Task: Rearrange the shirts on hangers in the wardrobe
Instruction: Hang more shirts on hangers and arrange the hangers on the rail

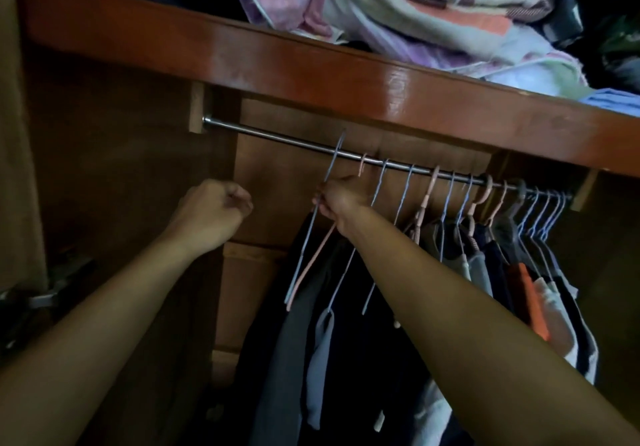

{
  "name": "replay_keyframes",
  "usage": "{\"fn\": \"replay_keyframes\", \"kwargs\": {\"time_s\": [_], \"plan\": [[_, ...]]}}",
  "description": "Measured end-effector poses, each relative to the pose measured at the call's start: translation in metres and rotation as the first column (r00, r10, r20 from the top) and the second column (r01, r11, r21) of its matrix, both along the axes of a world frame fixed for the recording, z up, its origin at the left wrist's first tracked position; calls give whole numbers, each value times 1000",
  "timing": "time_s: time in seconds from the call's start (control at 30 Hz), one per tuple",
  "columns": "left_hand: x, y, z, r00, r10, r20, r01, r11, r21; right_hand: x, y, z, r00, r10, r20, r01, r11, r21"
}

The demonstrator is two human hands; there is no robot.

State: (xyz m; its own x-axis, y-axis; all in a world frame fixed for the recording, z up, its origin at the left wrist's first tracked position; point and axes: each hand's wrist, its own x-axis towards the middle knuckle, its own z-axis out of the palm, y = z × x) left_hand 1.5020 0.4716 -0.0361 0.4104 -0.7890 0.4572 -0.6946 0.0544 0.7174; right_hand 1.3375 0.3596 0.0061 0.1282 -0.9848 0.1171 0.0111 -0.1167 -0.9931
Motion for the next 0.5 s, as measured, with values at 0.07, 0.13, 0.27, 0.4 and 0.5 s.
{"fn": "replay_keyframes", "kwargs": {"time_s": [0.07, 0.13, 0.27, 0.4, 0.5], "plan": [[1, -5, 0, 1000, -25, 6, 25, 1000, 6, -4, -8, 0, 999, -30, -31, 29, 999, -25], [3, -10, 1, 999, -41, 8, 41, 999, 1, -9, -15, 1, 997, -54, -61, 52, 998, -41], [1, -22, 3, 998, -63, 15, 63, 998, -20, -15, -21, 3, 983, -27, -181, 20, 999, -36], [-6, -31, 3, 989, -149, -14, 149, 989, -22, -12, -22, 9, 962, -4, -273, -9, 999, -45], [-11, -35, 2, 983, -179, -36, 179, 984, -17, -12, -23, 12, 927, -4, -375, -19, 998, -60]]}}
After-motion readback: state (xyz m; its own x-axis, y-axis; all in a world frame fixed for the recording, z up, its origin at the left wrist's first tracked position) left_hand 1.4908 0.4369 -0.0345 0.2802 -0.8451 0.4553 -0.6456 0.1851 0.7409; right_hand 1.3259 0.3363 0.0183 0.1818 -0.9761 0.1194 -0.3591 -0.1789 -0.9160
